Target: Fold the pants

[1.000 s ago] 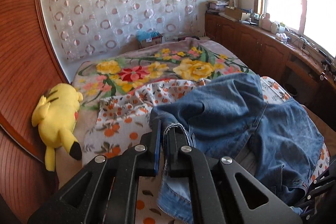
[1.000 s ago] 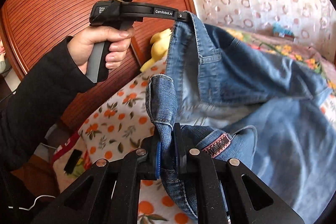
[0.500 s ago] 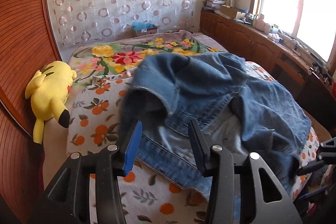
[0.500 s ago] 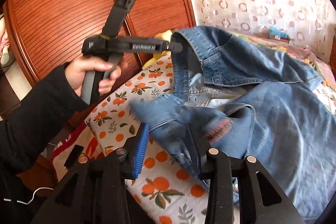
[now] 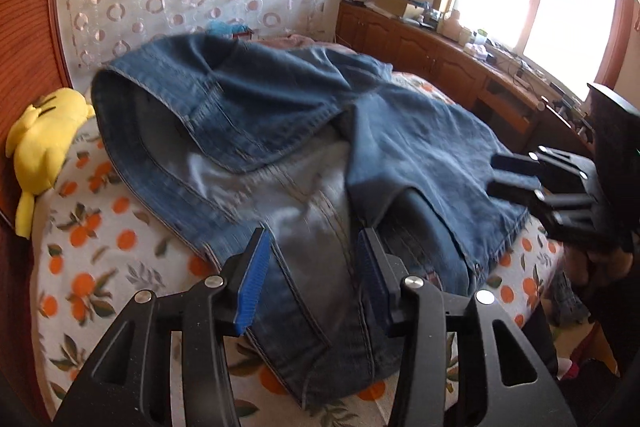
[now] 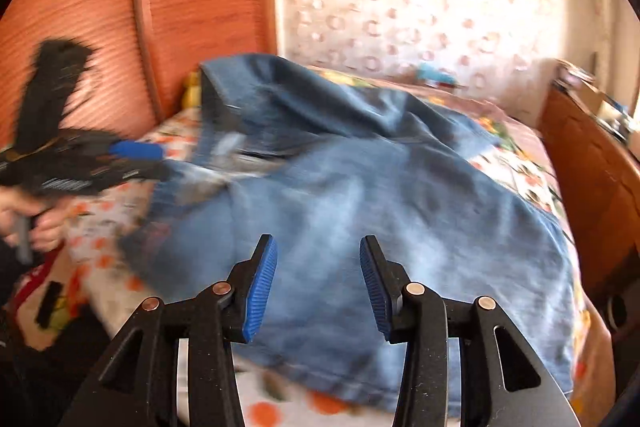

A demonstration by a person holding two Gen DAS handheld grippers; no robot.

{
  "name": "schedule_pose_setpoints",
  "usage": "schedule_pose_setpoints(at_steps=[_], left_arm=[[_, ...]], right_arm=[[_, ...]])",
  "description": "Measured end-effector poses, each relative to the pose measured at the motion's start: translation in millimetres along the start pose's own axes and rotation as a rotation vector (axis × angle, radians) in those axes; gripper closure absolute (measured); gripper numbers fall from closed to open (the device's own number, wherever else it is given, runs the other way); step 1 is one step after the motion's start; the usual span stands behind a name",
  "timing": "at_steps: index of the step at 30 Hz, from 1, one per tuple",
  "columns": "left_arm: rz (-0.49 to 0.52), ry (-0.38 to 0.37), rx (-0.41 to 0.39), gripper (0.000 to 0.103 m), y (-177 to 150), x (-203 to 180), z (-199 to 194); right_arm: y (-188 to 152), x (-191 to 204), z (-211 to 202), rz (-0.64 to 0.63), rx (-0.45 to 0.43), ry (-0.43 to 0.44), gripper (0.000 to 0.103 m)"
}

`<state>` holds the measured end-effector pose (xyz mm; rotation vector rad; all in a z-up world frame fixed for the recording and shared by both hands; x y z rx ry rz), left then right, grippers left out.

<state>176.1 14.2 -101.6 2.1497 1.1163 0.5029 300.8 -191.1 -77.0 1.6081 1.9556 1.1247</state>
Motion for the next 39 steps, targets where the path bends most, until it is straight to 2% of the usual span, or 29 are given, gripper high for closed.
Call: schedule_pose_setpoints(at_steps=[8,11,17,18,19,20,21,22,24,30,32,36,39], left_arm=[[-0.026,-0.060,-0.005,0.056,-23.7,-26.2,4.8],[-0.026,-0.074,0.015,0.056,-28.6,-31.4,9.0],[-0.034,-0.093,0.059,0.057,-42.3,-37.3,22.6],[-0.026,-0.095,0.058,0.065,-43.6,-40.2,22.6],[-0.013,-0.091,0.060,0.076,-44.3,-42.9,22.2],[0.001,-0.080,0.063,0.080,-45.3,-46.4,21.6],[0.008,-0.077,0.061,0.087,-46.4,-49.8,20.2],[0.004,-0.088,0.056,0.092,-47.1,-52.5,17.9],[-0.012,-0.096,0.041,0.095,-46.4,-55.1,8.5],[-0.027,-0.107,-0.007,0.095,-46.2,-63.2,-36.5],[-0.017,-0.081,0.013,0.092,-50.6,-62.5,-36.6],[-0.025,-0.077,0.021,0.089,-56.1,-56.8,-34.0],[-0.046,-0.057,0.017,0.079,-48.7,-51.8,-32.6]], right_arm=[[-3.2,-28.7,47.5,0.095,0.041,-0.057,0.058],[-8.8,-33.9,53.3,0.093,0.057,-0.090,0.058],[-10.8,-33.5,52.3,0.130,0.061,-0.081,0.058],[-11.4,-39.3,46.0,0.136,0.060,-0.076,0.058],[-12.3,-39.7,46.1,0.141,0.057,-0.078,0.058],[-12.3,-39.3,41.7,0.147,0.052,-0.082,0.058],[-11.1,-42.4,38.8,0.153,0.049,-0.083,0.058],[-12.0,-44.4,33.9,0.158,0.047,-0.081,0.058],[-11.0,-47.1,32.2,0.172,0.044,-0.081,0.058],[-9.9,-54.0,32.3,0.182,0.033,-0.089,0.058],[-10.4,-55.0,33.7,0.180,0.033,-0.091,0.058],[-10.8,-56.4,35.8,0.179,0.037,-0.092,0.058],[-10.5,-55.1,38.4,0.180,0.048,-0.087,0.058]])
Point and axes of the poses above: each gripper's, at about its wrist camera, not at the fingertips, and z roughly the way its jaws point, x to its left, y to its top, the point moved 6 cm from there along z, roughly the way its jaws point, and after that the axes turned 15 degrees about z, right-handed, at the moved point
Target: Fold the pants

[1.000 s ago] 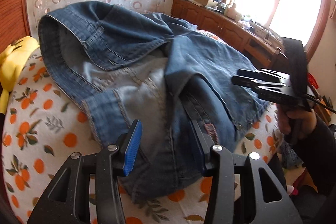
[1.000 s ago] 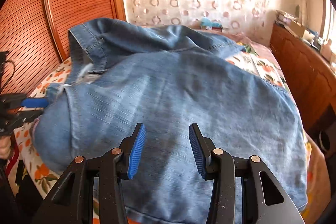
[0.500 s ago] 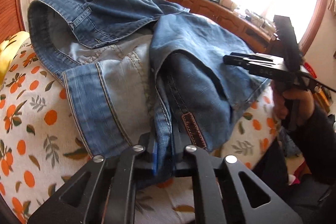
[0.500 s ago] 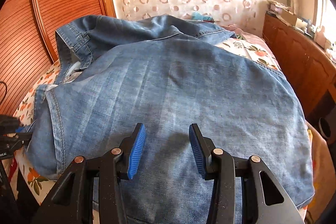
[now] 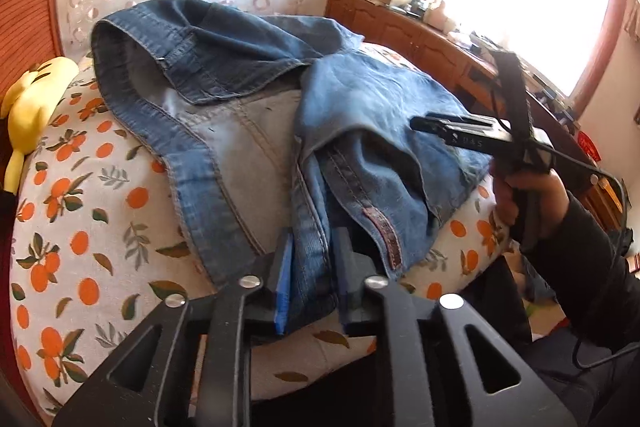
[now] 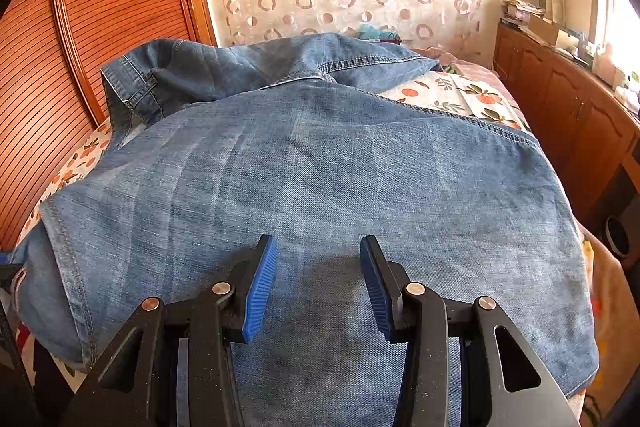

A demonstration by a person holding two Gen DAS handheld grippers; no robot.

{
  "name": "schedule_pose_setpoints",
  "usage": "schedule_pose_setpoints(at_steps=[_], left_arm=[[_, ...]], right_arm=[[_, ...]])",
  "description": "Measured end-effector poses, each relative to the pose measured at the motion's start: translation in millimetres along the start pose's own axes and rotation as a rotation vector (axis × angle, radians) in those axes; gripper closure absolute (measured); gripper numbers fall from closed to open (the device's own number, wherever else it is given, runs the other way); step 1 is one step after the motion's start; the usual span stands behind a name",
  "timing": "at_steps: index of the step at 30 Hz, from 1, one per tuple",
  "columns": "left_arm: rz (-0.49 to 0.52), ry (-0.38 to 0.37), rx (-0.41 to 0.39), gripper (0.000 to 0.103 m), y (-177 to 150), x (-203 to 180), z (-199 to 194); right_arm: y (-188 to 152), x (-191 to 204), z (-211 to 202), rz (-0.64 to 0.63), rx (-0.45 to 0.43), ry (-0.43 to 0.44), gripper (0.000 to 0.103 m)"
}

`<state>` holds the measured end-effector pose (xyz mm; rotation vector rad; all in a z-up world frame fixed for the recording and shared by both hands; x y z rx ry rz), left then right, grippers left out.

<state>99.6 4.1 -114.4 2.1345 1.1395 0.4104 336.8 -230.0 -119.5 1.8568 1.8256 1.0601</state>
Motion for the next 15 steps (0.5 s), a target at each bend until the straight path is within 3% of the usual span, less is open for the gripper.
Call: schedule_pose_setpoints(at_steps=[2,5,9,15], left_arm=[[-0.007,0.020,-0.013,0.075,4.8,7.5,-3.5],[-0.007,0.046,-0.039,0.054,17.1,24.8,-4.7],[-0.006,0.113,-0.062,0.040,39.2,57.0,3.7],[-0.021,0.173,-0.094,0.039,80.3,99.0,31.8]], right_arm=[[-0.6,1.2,-0.3,-0.006,0.004,0.002,0.058],[4.0,1.6,-2.2,-0.027,0.008,-0.002,0.058],[22.2,-9.9,-6.9,-0.031,-0.005,-0.008,0.058],[73.0,-36.0,-2.9,-0.035,-0.034,-0.056,0.058]])
Point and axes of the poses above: each gripper's, at about its wrist camera, not at the fingertips, and z roughly the way its jaws point, x to its left, y to its top, the point moved 6 cm from there along z, roughly the way its jaws point, and after that the axes turned 15 degrees about z, right-handed, at the moved point
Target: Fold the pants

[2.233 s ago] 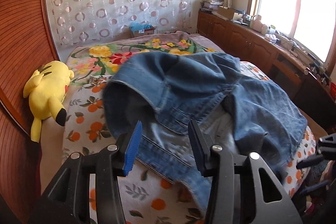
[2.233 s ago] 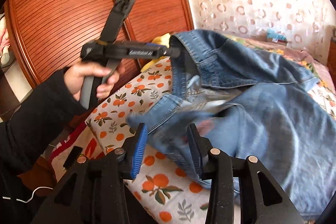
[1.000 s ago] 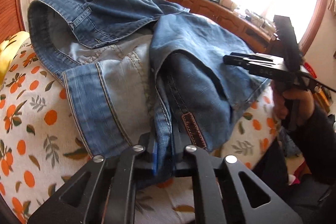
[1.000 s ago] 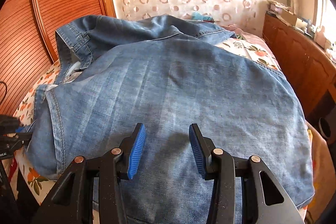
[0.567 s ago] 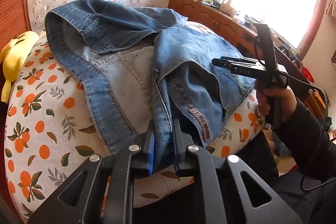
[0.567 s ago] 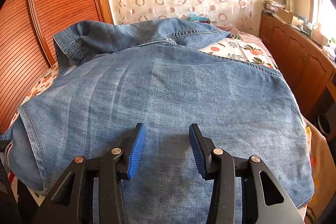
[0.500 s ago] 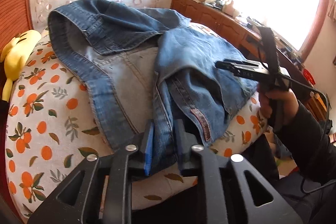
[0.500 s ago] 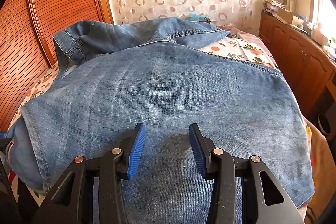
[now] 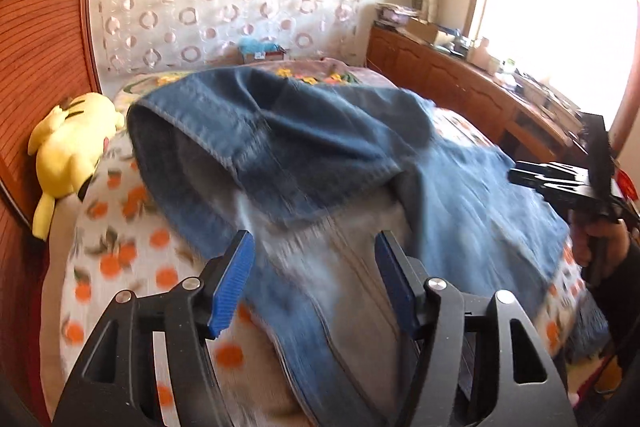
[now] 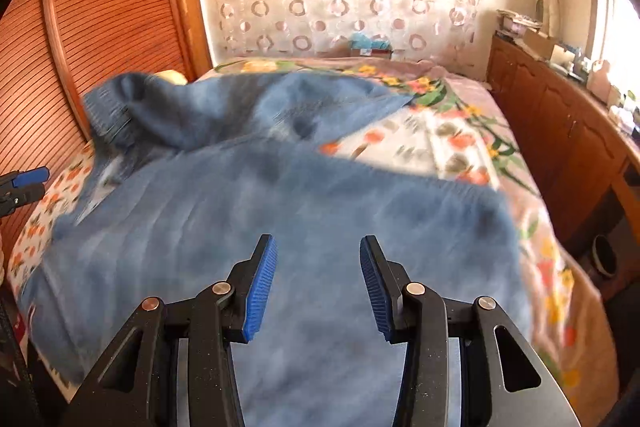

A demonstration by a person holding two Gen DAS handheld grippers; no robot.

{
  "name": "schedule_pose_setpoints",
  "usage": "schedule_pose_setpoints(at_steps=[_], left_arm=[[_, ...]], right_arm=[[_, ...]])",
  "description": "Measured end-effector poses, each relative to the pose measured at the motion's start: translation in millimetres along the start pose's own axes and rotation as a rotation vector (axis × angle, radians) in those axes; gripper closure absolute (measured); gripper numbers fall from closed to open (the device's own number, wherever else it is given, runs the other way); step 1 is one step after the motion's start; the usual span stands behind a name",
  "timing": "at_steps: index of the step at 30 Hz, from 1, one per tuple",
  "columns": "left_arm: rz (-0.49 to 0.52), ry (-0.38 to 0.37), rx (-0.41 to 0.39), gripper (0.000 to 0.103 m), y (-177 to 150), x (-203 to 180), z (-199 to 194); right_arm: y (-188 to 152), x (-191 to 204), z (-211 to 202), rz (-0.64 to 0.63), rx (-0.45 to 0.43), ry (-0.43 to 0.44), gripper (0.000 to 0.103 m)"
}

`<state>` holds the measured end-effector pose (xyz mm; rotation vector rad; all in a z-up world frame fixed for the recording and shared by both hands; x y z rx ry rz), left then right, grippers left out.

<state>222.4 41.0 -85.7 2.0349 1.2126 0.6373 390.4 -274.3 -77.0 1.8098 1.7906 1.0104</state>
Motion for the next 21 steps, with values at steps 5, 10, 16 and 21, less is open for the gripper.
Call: schedule_pose_setpoints(at_steps=[5,10,16,21], left_arm=[[-0.006,-0.038,0.003,0.028,27.1,15.9,37.7],[0.040,0.010,-0.003,0.022,54.7,23.7,64.9],[0.066,0.043,-0.006,0.022,70.5,29.3,89.7],[0.074,0.065,0.006,0.022,62.9,37.1,106.5]], right_arm=[[40.2,-15.3,17.3,0.012,-0.018,-0.020,0.058],[67.4,-22.0,48.8,0.036,-0.003,-0.023,0.058],[88.5,-18.8,88.9,0.054,0.026,-0.023,0.058],[99.9,-19.4,116.4,0.078,0.054,-0.028,0.058]])
Point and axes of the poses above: each gripper's, at about its wrist camera, not at the fingertips, and z roughly the way its jaws point, x to its left, y to its top, the point moved 6 cm from there along z, roughly the way its jaws point, and after that the axes turned 15 degrees about z, right-handed, at the moved point
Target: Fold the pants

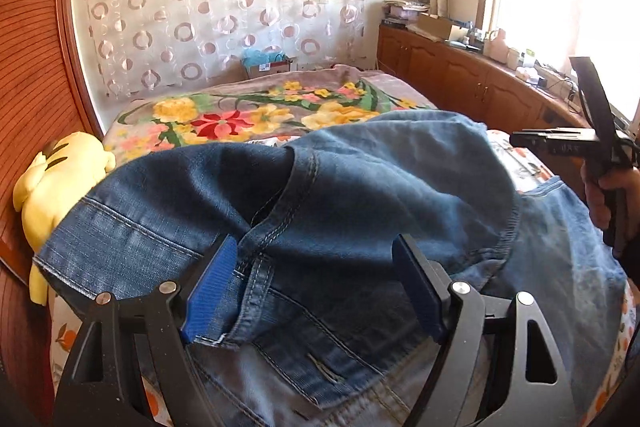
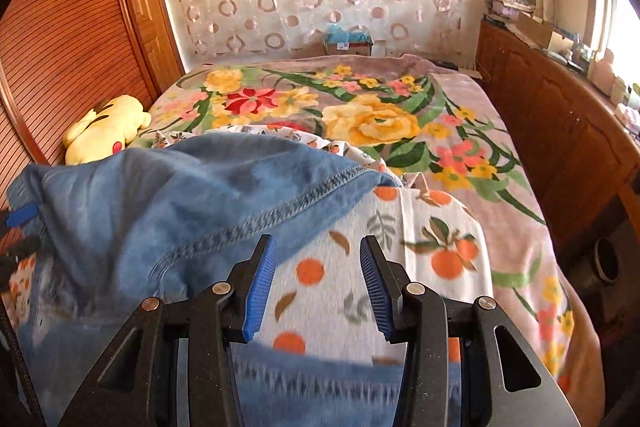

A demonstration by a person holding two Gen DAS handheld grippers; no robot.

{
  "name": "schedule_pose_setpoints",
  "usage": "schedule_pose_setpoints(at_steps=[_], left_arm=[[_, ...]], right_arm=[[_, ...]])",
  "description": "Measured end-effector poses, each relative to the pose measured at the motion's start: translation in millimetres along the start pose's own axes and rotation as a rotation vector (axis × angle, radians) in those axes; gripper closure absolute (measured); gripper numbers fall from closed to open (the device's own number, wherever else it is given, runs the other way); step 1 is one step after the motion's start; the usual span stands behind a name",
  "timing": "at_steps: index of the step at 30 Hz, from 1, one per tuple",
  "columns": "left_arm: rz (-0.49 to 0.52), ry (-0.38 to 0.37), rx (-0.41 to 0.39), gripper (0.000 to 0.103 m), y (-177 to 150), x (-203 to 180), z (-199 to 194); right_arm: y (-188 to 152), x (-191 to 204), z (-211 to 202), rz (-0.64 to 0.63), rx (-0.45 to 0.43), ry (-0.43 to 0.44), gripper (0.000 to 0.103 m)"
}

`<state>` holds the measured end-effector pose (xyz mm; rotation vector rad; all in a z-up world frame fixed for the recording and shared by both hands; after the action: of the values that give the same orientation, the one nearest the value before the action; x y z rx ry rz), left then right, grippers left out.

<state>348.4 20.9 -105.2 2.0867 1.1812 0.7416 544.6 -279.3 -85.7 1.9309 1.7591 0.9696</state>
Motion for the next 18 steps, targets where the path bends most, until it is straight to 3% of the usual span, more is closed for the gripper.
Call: schedule_pose_setpoints(at_steps=[18], left_arm=[[-0.052,-0.051,0.021,0.022,-20.9,4.4,16.4]], right_arm=[[27.1,-0.4,39.7,0.144,0.090,-0.002,0.058]])
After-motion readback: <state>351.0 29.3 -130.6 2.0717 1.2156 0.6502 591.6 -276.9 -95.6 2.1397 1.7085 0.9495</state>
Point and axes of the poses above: each gripper's, at about its wrist camera, not at the fingertips, and z roughly the way its jaws point, x to its left, y to its top, the point moved 6 cm from there along z, roughly the way its jaws point, and after that the axes turned 15 degrees about z, right-handed, at the moved point
